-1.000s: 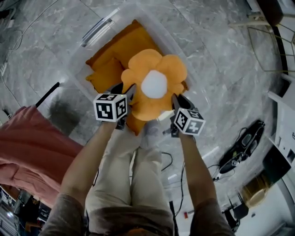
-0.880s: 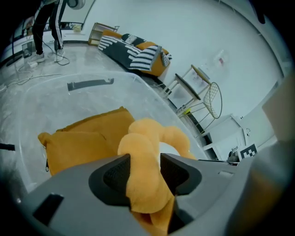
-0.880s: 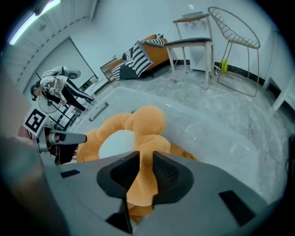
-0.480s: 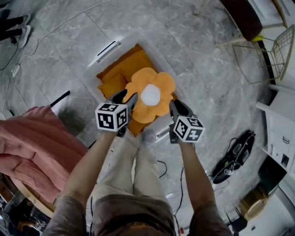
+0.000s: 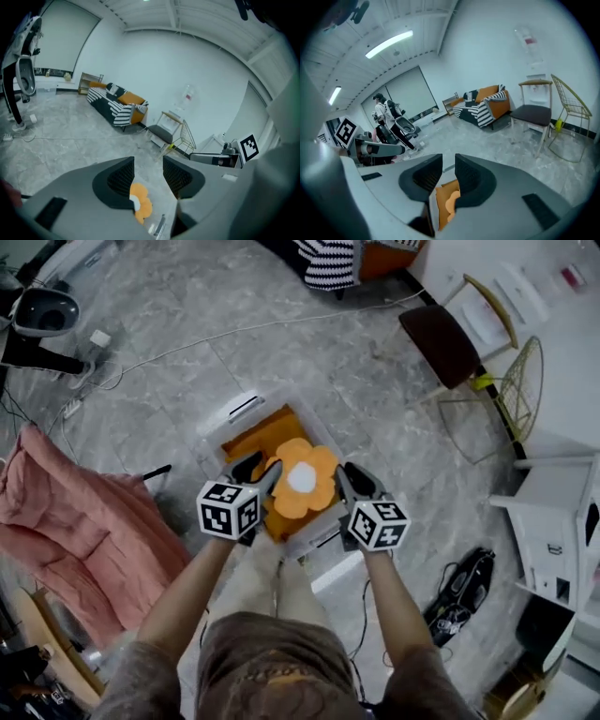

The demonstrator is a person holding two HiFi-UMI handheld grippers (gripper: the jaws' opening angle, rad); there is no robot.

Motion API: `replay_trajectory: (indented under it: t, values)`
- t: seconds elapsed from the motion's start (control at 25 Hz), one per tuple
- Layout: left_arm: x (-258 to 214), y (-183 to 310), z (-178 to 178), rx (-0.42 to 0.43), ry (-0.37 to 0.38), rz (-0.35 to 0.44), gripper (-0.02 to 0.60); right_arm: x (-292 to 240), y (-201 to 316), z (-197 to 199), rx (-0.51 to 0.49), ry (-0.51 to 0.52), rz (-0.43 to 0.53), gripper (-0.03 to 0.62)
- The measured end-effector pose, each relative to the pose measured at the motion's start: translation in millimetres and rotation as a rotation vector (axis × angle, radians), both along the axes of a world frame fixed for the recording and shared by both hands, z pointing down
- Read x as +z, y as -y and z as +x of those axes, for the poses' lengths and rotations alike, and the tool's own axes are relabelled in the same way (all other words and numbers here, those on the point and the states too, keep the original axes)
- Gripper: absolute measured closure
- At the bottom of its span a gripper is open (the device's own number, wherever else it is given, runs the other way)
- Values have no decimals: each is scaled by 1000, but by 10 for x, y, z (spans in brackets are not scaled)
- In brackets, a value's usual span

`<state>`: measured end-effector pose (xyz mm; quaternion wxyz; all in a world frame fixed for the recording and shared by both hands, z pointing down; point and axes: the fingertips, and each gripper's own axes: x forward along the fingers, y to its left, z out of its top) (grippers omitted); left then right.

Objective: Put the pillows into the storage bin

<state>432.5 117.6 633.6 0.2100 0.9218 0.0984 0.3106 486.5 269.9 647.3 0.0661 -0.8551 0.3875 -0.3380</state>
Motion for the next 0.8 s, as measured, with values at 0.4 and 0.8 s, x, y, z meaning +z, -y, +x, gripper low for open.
replay_trajectory:
  t: [0.4,0.8]
  values:
    - [-1902,-105,-694,-10,-176,38,397,-1971,201,-657,-127,-166,137,519]
    - [-2907,-102,-1374,-26,-325,85,397,-3007,148,-1199,-230,-300,194,525]
